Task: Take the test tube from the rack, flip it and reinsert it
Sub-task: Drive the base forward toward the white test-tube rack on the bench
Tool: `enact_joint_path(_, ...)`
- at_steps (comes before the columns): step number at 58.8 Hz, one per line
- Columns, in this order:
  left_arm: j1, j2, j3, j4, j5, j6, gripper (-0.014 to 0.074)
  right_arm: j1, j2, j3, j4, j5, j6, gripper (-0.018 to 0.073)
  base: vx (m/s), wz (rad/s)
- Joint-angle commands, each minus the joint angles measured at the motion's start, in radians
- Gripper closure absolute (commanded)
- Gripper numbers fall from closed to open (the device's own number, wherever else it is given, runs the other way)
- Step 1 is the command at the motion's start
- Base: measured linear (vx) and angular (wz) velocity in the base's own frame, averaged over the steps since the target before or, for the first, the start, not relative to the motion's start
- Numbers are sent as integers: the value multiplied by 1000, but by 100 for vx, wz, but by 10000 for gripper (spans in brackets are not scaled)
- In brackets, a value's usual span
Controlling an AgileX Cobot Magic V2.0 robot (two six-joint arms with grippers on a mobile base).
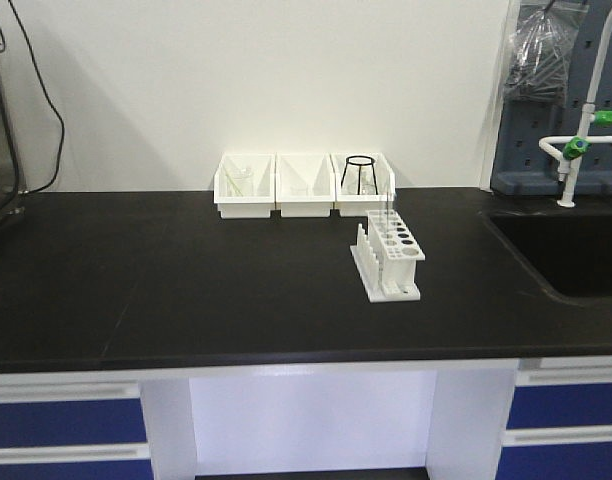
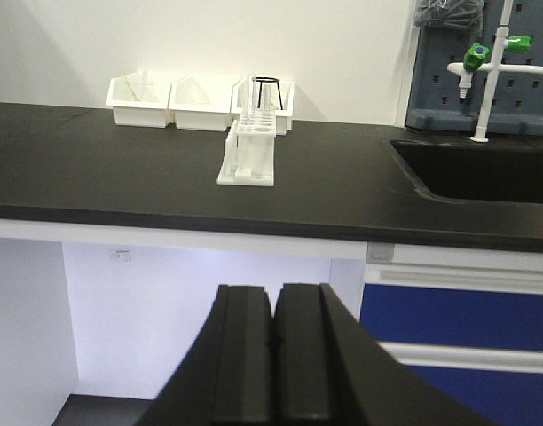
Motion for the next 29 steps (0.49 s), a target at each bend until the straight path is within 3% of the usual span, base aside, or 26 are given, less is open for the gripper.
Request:
enact_joint_path(1, -7, -11, 0, -4, -87, 0, 603, -3, -5, 1, -5, -89, -2, 569, 38, 0)
enact_joint_path(29, -7, -11, 0, -4, -87, 0, 603, -3, -5, 1, -5, -89, -2, 569, 42, 2)
